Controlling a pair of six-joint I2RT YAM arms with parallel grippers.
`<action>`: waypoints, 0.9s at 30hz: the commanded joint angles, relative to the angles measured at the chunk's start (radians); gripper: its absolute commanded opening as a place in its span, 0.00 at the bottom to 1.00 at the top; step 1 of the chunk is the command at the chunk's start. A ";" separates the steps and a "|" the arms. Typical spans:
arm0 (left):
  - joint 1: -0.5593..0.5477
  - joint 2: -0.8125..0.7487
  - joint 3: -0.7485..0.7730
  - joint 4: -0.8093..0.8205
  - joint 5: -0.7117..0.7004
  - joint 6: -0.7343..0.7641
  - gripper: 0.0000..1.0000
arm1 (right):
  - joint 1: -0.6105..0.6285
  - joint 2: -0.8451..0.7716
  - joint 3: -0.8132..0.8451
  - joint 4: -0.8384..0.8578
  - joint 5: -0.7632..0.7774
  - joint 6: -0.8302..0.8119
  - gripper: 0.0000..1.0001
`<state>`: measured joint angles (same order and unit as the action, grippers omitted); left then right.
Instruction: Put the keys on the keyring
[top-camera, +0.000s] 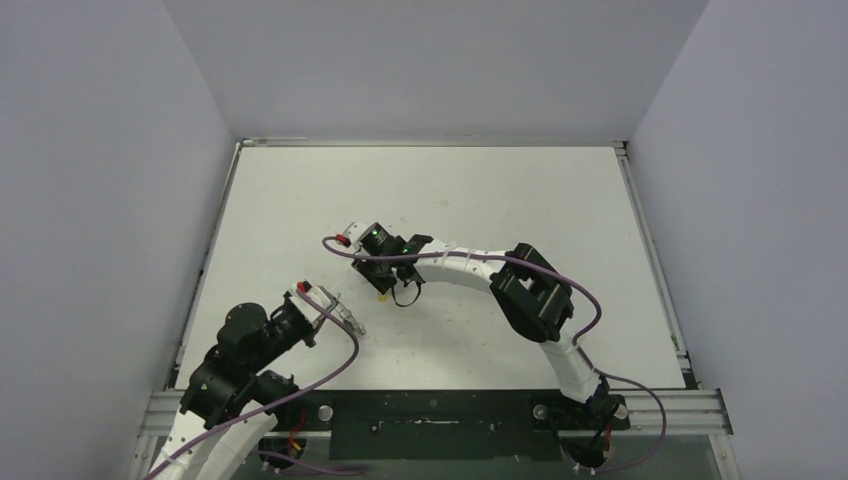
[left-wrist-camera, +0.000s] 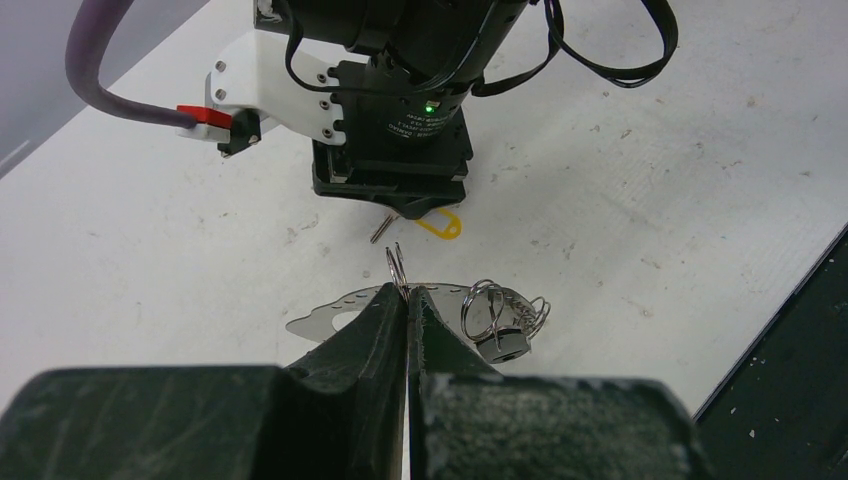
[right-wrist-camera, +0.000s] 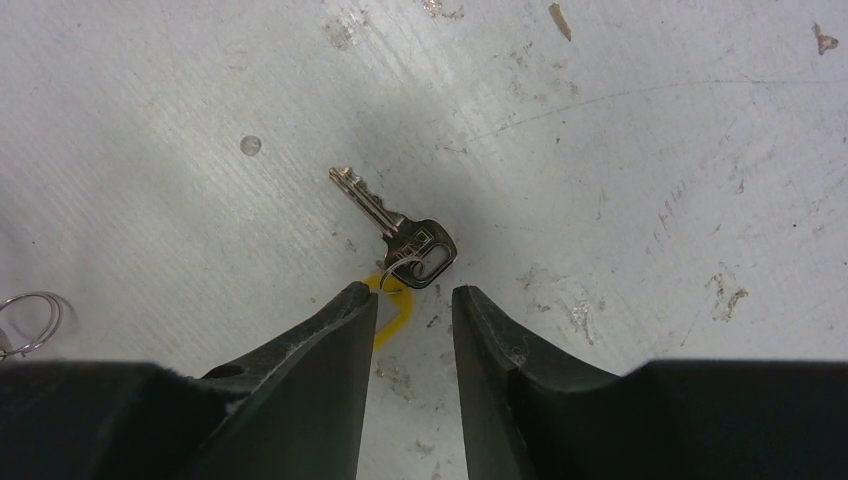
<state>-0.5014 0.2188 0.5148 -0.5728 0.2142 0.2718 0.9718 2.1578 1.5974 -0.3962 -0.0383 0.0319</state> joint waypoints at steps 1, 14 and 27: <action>0.001 -0.006 0.005 0.062 0.017 -0.008 0.00 | 0.018 -0.056 -0.001 0.044 0.028 0.007 0.35; 0.000 -0.007 0.005 0.060 0.019 -0.009 0.00 | 0.056 0.015 0.044 0.011 0.113 0.004 0.35; 0.000 -0.009 0.004 0.063 0.021 -0.010 0.00 | 0.045 0.068 0.079 0.019 0.142 0.036 0.17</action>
<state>-0.5014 0.2188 0.5125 -0.5728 0.2169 0.2699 1.0245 2.2070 1.6440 -0.3851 0.0784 0.0471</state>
